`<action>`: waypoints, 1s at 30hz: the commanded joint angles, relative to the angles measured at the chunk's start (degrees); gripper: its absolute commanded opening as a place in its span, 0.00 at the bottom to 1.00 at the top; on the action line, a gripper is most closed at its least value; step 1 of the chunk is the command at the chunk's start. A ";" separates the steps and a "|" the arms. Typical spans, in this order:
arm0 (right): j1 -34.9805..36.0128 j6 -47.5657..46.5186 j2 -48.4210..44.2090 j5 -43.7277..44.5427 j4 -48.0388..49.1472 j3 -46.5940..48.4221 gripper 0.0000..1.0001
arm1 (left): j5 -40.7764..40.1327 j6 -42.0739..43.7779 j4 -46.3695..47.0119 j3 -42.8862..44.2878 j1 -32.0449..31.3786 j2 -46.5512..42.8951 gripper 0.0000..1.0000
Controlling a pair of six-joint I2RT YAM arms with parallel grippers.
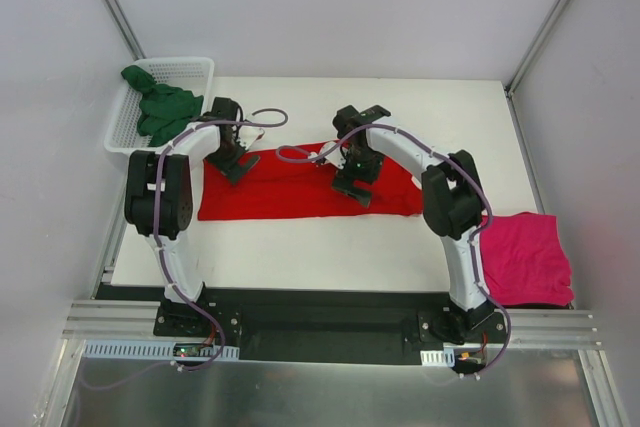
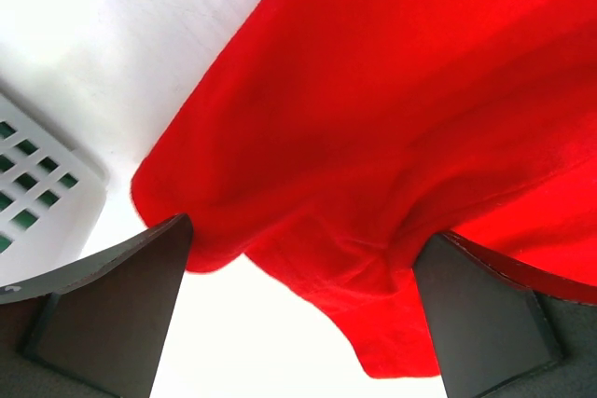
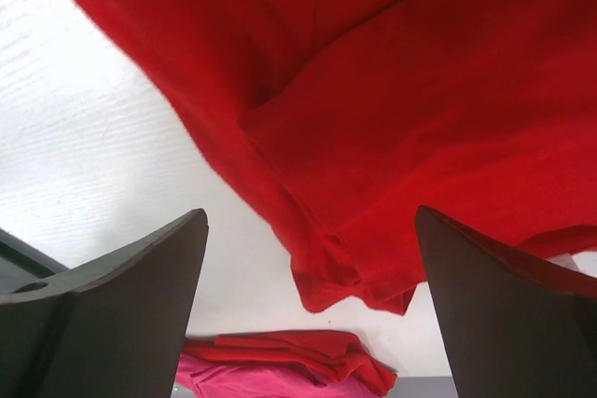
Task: Fold and stack the t-shirts
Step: Fold the other side of the tshirt into a rectangle
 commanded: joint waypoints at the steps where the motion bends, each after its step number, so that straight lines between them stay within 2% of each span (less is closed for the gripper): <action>1: -0.55 0.90 3.29 0.65 1.41 4.44 0.97 | 0.39 -0.56 -0.72 -0.61 0.26 -5.44 0.99; 10: -1.17 1.70 7.34 0.48 2.90 7.35 0.96 | 0.12 -0.30 -1.07 -1.84 0.26 -7.82 0.99; 14: -0.99 1.26 8.31 -2.06 0.45 8.41 0.96 | 0.12 0.14 -1.07 -2.72 0.26 -7.91 0.99; 30: -0.64 -2.08 3.91 -0.75 -3.16 -0.73 0.95 | -0.93 1.98 -1.34 2.73 0.35 -7.64 0.99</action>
